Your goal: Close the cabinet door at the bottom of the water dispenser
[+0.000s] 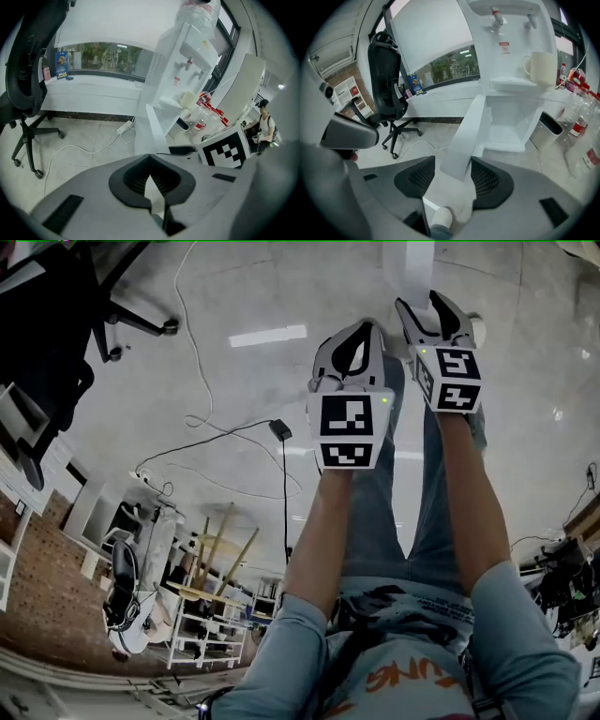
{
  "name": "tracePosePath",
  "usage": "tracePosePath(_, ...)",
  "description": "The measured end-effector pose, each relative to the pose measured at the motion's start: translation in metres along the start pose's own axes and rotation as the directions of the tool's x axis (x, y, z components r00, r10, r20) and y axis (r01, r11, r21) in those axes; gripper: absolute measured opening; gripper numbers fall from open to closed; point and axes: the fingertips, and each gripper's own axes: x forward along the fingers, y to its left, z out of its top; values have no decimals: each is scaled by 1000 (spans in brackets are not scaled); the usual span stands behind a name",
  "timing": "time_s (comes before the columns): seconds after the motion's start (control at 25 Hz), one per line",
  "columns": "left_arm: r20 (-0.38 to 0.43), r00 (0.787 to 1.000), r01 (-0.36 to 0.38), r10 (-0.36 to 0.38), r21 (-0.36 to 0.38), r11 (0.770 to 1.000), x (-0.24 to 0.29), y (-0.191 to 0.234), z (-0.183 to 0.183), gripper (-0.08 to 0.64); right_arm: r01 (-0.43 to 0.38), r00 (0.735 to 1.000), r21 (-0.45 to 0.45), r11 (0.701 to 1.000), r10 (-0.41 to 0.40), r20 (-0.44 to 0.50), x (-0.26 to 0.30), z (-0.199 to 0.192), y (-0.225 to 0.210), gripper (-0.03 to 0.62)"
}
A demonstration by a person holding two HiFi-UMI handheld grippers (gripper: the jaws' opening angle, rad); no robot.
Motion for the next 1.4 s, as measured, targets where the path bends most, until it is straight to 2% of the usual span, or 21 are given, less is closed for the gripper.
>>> tracePosePath(0.56,-7,1000,7,-7,22,1000,13,-22,12,11,41,999,13,999,-40,-32,-9,-8,-24,198)
tracePosePath(1.04,-16,1000,14,-13,48,999,34,-58,21,11,92,995,9,996,-92,-40,-33,-16,-83,184)
tracePosePath(1.24,-39,999,21,-17,107,994,43,-81,25,11,86,995,12,996,-85,-51,-43,-17,-104,186)
tracePosePath(1.4,-41,999,34,-30,107,994,54,-99,31,11,78,996,6,997,-78,-52,-48,-15,-119,186)
